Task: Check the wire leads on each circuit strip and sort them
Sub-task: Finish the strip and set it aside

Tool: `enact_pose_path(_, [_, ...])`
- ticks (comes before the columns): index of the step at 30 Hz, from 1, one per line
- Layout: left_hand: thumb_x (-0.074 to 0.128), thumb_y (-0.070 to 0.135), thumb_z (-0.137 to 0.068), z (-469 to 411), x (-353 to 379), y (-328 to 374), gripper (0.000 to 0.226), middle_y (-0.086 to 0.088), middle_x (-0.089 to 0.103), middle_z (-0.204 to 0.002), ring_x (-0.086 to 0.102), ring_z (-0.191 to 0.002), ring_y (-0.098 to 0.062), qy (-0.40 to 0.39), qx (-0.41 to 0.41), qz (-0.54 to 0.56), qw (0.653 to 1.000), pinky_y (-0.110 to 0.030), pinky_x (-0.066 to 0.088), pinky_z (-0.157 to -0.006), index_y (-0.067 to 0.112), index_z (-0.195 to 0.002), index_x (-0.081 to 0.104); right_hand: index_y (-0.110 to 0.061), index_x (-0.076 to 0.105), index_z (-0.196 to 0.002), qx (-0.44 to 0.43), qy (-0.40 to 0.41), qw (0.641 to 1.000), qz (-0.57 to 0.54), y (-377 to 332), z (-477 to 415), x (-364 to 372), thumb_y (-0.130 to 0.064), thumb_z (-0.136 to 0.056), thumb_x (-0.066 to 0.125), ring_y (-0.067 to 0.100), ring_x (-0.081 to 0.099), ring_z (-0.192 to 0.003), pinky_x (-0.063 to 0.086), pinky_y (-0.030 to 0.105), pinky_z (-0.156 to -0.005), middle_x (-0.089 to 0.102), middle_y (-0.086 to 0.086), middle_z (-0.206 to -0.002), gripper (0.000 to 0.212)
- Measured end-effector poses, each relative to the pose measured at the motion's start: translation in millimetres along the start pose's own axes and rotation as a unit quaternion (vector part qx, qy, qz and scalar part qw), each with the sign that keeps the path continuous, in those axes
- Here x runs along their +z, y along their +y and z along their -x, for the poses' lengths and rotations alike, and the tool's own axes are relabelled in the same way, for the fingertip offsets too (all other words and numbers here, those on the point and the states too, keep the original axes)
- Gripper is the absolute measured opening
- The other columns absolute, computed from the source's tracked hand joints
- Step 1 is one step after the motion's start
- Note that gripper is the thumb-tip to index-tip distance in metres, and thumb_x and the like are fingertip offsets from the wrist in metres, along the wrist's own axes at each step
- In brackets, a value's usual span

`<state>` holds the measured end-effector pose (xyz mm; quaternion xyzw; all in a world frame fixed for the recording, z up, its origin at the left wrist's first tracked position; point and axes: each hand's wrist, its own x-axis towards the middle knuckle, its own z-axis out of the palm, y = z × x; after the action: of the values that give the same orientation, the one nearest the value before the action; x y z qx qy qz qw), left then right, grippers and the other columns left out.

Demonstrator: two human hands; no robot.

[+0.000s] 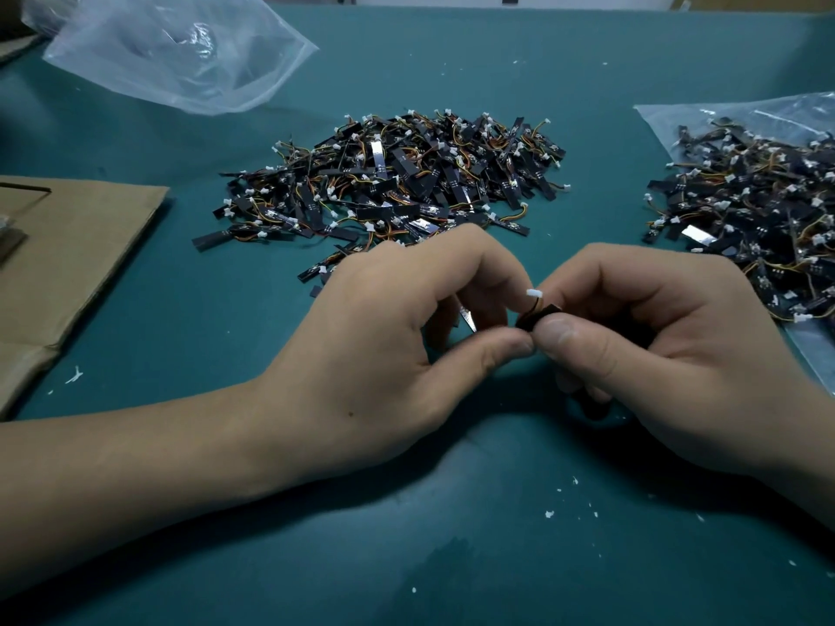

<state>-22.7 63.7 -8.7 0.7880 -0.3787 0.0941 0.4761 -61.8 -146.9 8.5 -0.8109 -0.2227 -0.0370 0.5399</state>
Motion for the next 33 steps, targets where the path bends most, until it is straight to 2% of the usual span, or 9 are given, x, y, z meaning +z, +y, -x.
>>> enact_pose_path(4, [0.078, 0.022, -0.088, 0.9, 3.4, 3.2, 0.020, 0.012, 0.061, -0.071, 0.046, -0.054, -0.012, 0.004, -0.002, -0.002, 1.000, -0.016, 0.030, -0.056, 0.026, -0.098, 0.061, -0.024, 0.066, -0.085, -0.004, 0.000, 0.999, 0.041, -0.6, -0.6, 0.7, -0.033, -0.091, 0.064, 0.013, 0.050, -0.043, 0.041, 0.030, -0.041, 0.061, 0.007, -0.059, 0.011])
enact_pose_path(7, [0.077, 0.015, -0.087, 0.9, 6.5, 6.8, 0.023, 0.006, 0.059, -0.069, 0.042, -0.053, -0.011, 0.011, -0.002, 0.023, 1.000, -0.014, 0.030, -0.054, 0.024, -0.098, 0.059, -0.024, 0.065, -0.089, 0.002, -0.011, 1.000, 0.023, -0.8, -0.4, 1.3, -0.034, -0.093, 0.061, 0.009, 0.051, -0.045, 0.042, 0.028, -0.042, 0.062, 0.003, -0.062, 0.012])
enact_pose_path(10, [0.076, 0.018, -0.089, 0.7, 4.0, 5.0, 0.022, 0.006, 0.062, -0.073, 0.042, -0.055, -0.008, 0.009, -0.012, 0.032, 0.999, -0.013, 0.030, -0.056, 0.027, -0.099, 0.059, -0.024, 0.066, -0.092, 0.007, -0.017, 1.000, 0.011, 0.3, -0.3, 0.7, -0.035, -0.093, 0.060, 0.008, 0.051, -0.046, 0.043, 0.028, -0.043, 0.063, 0.001, -0.063, 0.012])
enact_pose_path(13, [0.078, 0.023, -0.092, 0.0, 0.5, 0.8, 0.022, 0.018, 0.064, -0.083, 0.049, -0.058, -0.014, 0.000, 0.003, -0.011, 1.000, -0.016, 0.033, -0.057, 0.027, -0.103, 0.059, -0.024, 0.066, -0.091, 0.000, -0.010, 1.000, 0.007, 0.9, -0.3, 0.9, -0.034, -0.093, 0.061, 0.009, 0.052, -0.045, 0.044, 0.030, -0.042, 0.063, 0.000, -0.062, 0.011])
enact_pose_path(16, [0.079, 0.025, -0.092, -1.6, -1.0, -0.1, 0.023, 0.021, 0.062, -0.084, 0.051, -0.059, -0.012, 0.006, 0.013, -0.025, 1.000, -0.011, 0.032, -0.057, 0.025, -0.104, 0.060, -0.024, 0.065, -0.092, -0.002, -0.008, 1.000, 0.009, 1.6, -0.3, 1.1, -0.034, -0.094, 0.061, 0.011, 0.053, -0.044, 0.044, 0.034, -0.041, 0.063, 0.000, -0.062, 0.011])
enact_pose_path(21, [0.073, 0.035, -0.093, -1.0, -2.4, 2.8, 0.018, 0.017, 0.064, -0.082, 0.054, -0.065, -0.015, -0.002, 0.004, -0.027, 1.000, -0.018, 0.038, -0.060, 0.027, -0.104, 0.061, -0.019, 0.063, -0.092, -0.015, 0.014, 1.000, -0.021, 3.2, -1.0, 2.8, -0.028, -0.097, 0.058, 0.008, 0.052, -0.042, 0.044, 0.024, -0.042, 0.062, 0.001, -0.061, 0.011])
enact_pose_path(25, [0.067, 0.034, -0.094, -2.2, -7.8, 9.7, 0.012, 0.018, 0.057, -0.072, 0.053, -0.071, 0.006, -0.007, 0.013, -0.093, 0.996, -0.023, 0.036, -0.072, 0.024, -0.088, 0.066, -0.023, 0.059, -0.090, -0.032, 0.055, 0.997, -0.043, 4.8, -2.1, 1.9, -0.026, -0.098, 0.057, 0.008, 0.049, -0.041, 0.040, 0.017, -0.045, 0.061, 0.001, -0.061, 0.009])
enact_pose_path(28, [0.070, 0.028, -0.093, -2.7, -9.0, 13.3, 0.015, 0.017, 0.058, -0.068, 0.050, -0.068, 0.009, -0.009, 0.020, -0.107, 0.994, -0.027, 0.038, -0.074, 0.021, -0.080, 0.066, -0.020, 0.060, -0.091, -0.036, 0.056, 0.997, -0.049, 5.0, -1.6, 2.0, -0.025, -0.098, 0.058, 0.008, 0.049, -0.040, 0.041, 0.016, -0.045, 0.061, 0.003, -0.061, 0.009])
enact_pose_path(33, [0.071, 0.025, -0.093, -3.1, -9.6, 15.2, 0.015, 0.014, 0.060, -0.067, 0.052, -0.066, 0.002, -0.013, 0.018, -0.112, 0.994, -0.017, 0.039, -0.073, 0.019, -0.080, 0.067, -0.019, 0.062, -0.094, -0.028, 0.058, 0.997, -0.046, 5.5, -1.2, 2.1, -0.027, -0.096, 0.061, 0.008, 0.050, -0.040, 0.041, 0.015, -0.046, 0.062, 0.001, -0.060, 0.008])
